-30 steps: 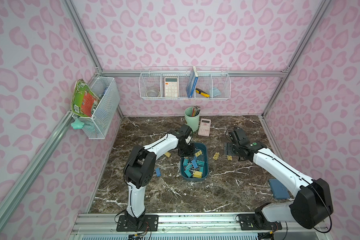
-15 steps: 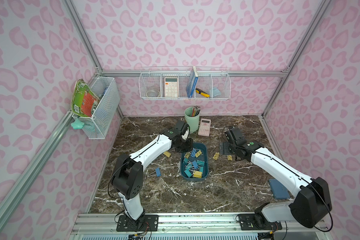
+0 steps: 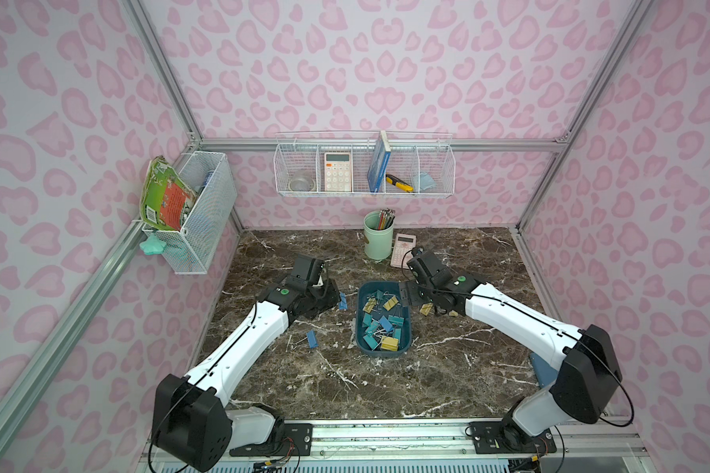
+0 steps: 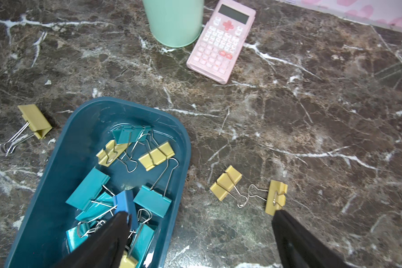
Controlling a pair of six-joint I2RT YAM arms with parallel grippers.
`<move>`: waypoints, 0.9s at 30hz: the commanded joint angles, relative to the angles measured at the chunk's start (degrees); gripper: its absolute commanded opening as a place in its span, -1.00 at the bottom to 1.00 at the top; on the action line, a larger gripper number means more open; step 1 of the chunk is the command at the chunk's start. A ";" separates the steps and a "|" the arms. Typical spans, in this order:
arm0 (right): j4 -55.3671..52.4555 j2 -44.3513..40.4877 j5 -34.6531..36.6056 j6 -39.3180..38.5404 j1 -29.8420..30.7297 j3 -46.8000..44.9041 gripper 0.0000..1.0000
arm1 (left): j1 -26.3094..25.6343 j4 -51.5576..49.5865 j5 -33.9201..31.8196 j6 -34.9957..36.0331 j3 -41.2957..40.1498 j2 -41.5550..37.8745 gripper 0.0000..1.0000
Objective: Take out the binder clips from the storage box
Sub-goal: Pick up the binder clip from the storage box, then place the binder clip at the center of the board.
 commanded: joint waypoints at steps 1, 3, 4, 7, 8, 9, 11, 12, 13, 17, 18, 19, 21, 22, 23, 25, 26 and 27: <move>0.13 1.72 0.41 0.15 1.38 1.88 0.98 | 1.91 0.63 0.04 -2.59 -3.80 -2.52 -1.00; 0.25 2.69 0.42 0.18 2.10 2.78 0.98 | 2.12 0.91 0.60 -2.84 -5.78 -2.94 -1.00; 0.13 3.08 0.33 0.15 2.40 3.16 0.98 | 2.17 1.23 0.66 -3.04 -6.67 -2.74 -1.00; -0.27 4.54 0.41 -0.10 3.35 5.05 0.98 | 2.21 2.92 0.71 -3.87 -9.39 -1.95 -1.00; -0.54 5.07 0.42 0.01 3.62 5.66 0.98 | 2.17 3.70 0.71 -4.14 -10.35 -1.46 -1.00; -0.59 5.42 0.41 0.01 3.88 5.90 0.98 | 2.21 4.61 0.99 -4.19 -10.86 -1.00 -1.00; -0.60 6.30 0.01 -0.17 4.34 6.21 0.98 | 2.21 6.28 1.63 -4.10 -11.96 0.65 -1.00; -0.78 6.89 -0.34 -0.18 4.50 6.50 0.98 | 2.21 6.80 1.70 -4.00 -12.14 1.56 -1.00; -1.04 7.56 -0.67 -0.18 4.68 6.74 0.98 | 2.21 7.26 1.93 -3.77 -12.10 2.83 -1.00; -1.44 9.95 -1.78 -0.04 4.96 7.48 0.98 | 2.30 9.62 3.60 -3.54 -11.96 6.59 -1.00; -1.25 10.26 -1.95 -0.20 5.05 7.46 0.98 | 2.26 9.71 3.64 -3.60 -11.93 7.14 -1.00; -1.08 10.74 -2.02 -0.12 5.21 7.63 0.97 | 2.30 9.80 3.62 -3.64 -11.92 7.53 -1.00; -0.64 11.47 -2.60 -0.25 5.28 7.68 0.80 | 2.22 9.68 3.60 -3.64 -12.19 7.76 -1.00; -0.21 11.87 -2.74 -0.20 5.29 7.63 0.68 | 2.24 9.40 3.33 -3.40 -12.43 7.60 -0.92; 0.02 12.40 -2.83 -0.10 5.29 7.71 0.60 | 2.22 8.97 3.05 -3.32 -12.50 7.37 -0.81; 0.03 13.67 -2.68 0.34 5.32 8.39 0.40 | 2.26 7.81 2.22 -3.00 -12.71 6.74 -0.59; 0.11 14.31 -2.66 0.36 5.32 8.71 0.36 | 2.23 7.45 2.11 -2.89 -12.86 6.39 -0.54; 0.16 15.08 -2.45 0.44 5.27 9.09 0.34 | 2.22 7.10 1.94 -2.81 -12.96 5.97 -0.49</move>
